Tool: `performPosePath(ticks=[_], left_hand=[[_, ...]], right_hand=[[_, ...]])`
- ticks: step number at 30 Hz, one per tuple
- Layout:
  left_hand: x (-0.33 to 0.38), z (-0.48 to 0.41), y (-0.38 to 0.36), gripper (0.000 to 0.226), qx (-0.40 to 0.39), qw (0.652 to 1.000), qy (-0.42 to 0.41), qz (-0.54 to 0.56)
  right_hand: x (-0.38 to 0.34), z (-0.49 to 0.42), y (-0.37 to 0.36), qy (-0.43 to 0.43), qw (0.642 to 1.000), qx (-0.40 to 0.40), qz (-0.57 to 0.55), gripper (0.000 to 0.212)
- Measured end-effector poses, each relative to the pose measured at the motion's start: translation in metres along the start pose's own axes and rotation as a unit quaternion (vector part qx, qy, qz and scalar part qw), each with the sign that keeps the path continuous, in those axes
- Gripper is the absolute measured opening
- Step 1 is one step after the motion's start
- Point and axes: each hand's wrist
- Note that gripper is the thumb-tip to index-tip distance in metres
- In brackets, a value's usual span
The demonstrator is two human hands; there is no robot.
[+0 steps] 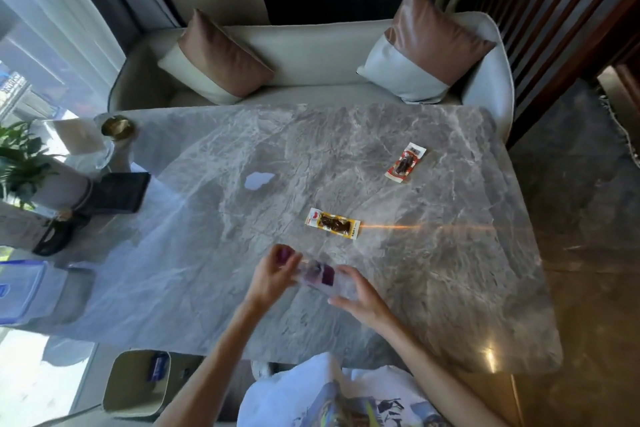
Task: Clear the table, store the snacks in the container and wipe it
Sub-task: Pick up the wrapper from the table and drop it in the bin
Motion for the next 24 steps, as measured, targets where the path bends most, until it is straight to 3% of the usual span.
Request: performPosePath(ticks=[2,4,8,12,18,21,24], left_hand=[[-0.007,0.001,0.032,0.017,0.006,0.985,0.084,0.151],[-0.021,0.011,0.059,0.025,0.017,0.965,0.111,0.238],[-0.047,0.030,0.108,0.032,0.085,0.907,0.103,0.400],[-0.079,0.047,0.176,0.025,0.186,0.816,0.063,0.544],[-0.144,0.095,0.297,0.028,0.298,0.727,-0.003,0.618],[-0.193,0.124,0.355,0.023,0.355,0.684,0.012,0.638],[-0.236,0.151,0.398,0.020,0.402,0.671,0.023,0.622]], right_hand=[[-0.030,-0.007,0.005,0.002,1.000,-0.009,-0.026,0.065],[-0.061,-0.019,0.004,0.025,0.998,-0.029,-0.044,0.061],[-0.127,-0.047,-0.030,0.067,0.995,-0.066,-0.037,0.064],[-0.184,-0.071,-0.103,0.096,0.988,-0.118,-0.004,0.056],[-0.254,-0.093,-0.253,0.080,0.968,-0.238,-0.013,0.053],[-0.286,-0.101,-0.336,0.076,0.948,-0.309,0.012,0.042],[-0.308,-0.105,-0.423,0.071,0.939,-0.336,0.018,0.020]])
Point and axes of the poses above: each hand's wrist, its own z-axis away from the middle knuckle, its own y-axis out of the back of the hand, x = y × z, and after that the axes turned 5 degrees about y, right-handed
